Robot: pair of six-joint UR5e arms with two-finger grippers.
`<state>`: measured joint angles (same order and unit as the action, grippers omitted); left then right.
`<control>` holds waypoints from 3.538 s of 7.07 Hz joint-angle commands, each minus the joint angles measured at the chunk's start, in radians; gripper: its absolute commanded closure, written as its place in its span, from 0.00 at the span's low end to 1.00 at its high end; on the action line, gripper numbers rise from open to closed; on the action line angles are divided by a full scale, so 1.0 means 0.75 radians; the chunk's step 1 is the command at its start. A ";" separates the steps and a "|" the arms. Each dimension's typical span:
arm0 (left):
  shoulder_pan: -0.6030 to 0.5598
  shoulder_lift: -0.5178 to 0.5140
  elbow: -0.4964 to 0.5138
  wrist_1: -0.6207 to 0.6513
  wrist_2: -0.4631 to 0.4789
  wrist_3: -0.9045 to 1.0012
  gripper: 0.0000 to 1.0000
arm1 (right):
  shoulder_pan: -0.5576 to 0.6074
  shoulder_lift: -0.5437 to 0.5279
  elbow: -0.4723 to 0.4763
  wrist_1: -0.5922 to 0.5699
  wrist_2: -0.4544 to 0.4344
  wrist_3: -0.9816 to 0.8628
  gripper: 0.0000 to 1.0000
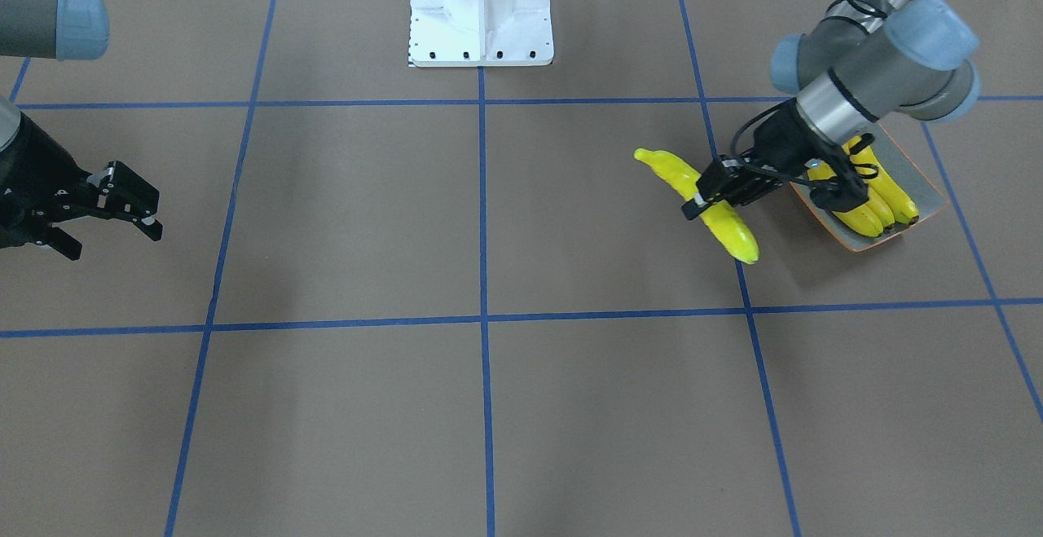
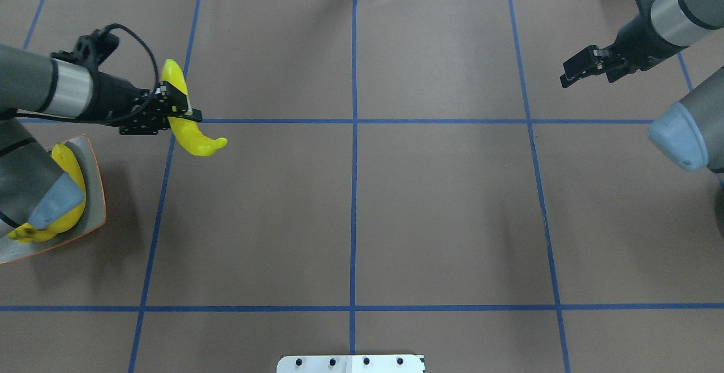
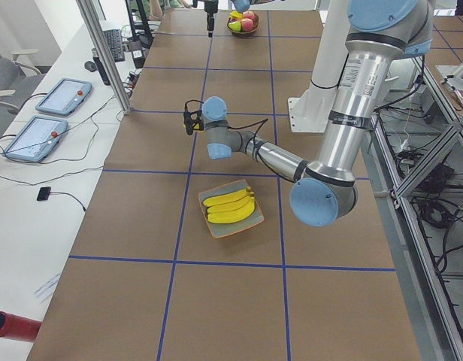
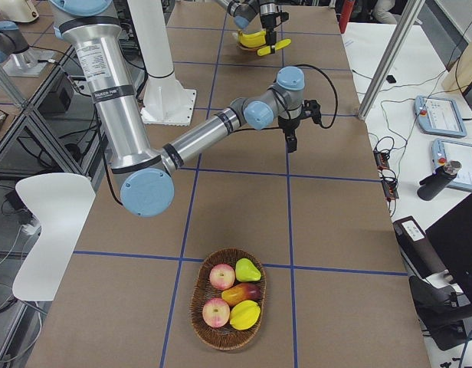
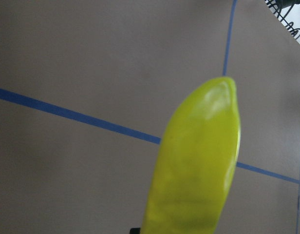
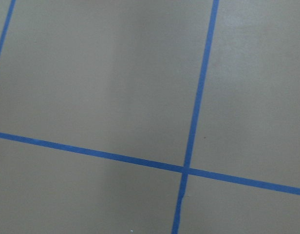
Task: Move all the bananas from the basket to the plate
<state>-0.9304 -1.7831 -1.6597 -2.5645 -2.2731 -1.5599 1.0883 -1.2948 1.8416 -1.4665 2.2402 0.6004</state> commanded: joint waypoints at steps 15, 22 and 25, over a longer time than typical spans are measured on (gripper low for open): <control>-0.333 0.590 0.117 -0.004 -0.319 0.820 1.00 | 0.001 -0.100 -0.001 0.014 0.005 -0.001 0.00; -0.275 0.555 0.151 -0.002 -0.315 0.806 0.00 | 0.001 -0.100 -0.003 0.014 0.007 -0.003 0.00; -0.275 0.533 0.155 -0.002 -0.315 0.806 0.00 | 0.001 -0.100 -0.003 0.012 0.012 -0.007 0.00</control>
<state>-1.1366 -1.3732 -1.5454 -2.5673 -2.5096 -0.9546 1.0891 -1.3698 1.8393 -1.4560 2.2477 0.5968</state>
